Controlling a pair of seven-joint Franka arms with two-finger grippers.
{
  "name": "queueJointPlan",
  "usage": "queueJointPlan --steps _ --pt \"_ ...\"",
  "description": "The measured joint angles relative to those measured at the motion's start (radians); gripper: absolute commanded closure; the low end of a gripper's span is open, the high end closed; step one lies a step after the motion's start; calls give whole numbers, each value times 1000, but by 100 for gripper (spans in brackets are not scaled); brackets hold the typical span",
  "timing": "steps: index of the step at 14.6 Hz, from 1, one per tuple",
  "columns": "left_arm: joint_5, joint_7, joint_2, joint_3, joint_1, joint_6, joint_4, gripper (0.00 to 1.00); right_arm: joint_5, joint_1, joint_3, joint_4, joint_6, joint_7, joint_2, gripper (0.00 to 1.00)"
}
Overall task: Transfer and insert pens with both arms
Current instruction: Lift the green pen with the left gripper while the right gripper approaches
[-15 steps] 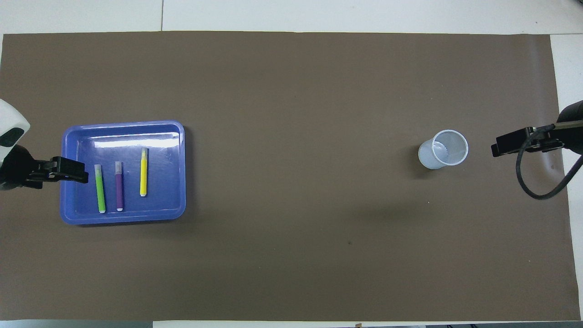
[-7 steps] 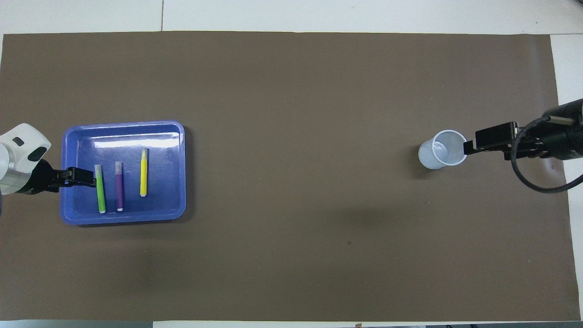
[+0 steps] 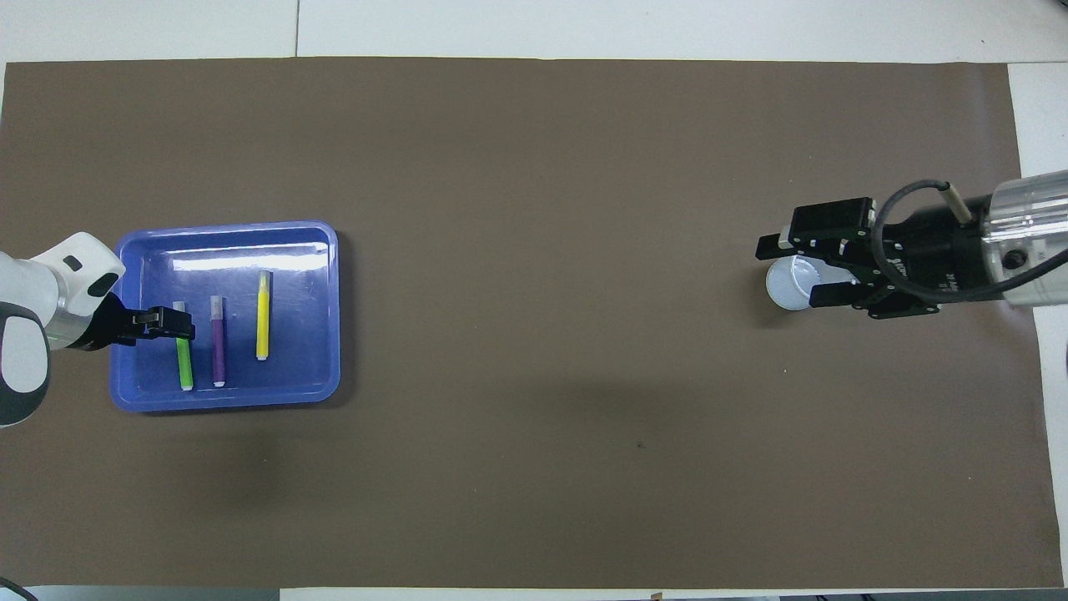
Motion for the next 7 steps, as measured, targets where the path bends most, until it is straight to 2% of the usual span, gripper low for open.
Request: queueJointPlan --steps 4,7 --pt "0 4 41 0 3 59 -17 19 76 98 6 -78 122 114 -35 0" --pt "0 8 63 0 8 79 -21 26 78 108 7 -82 139 128 -40 0"
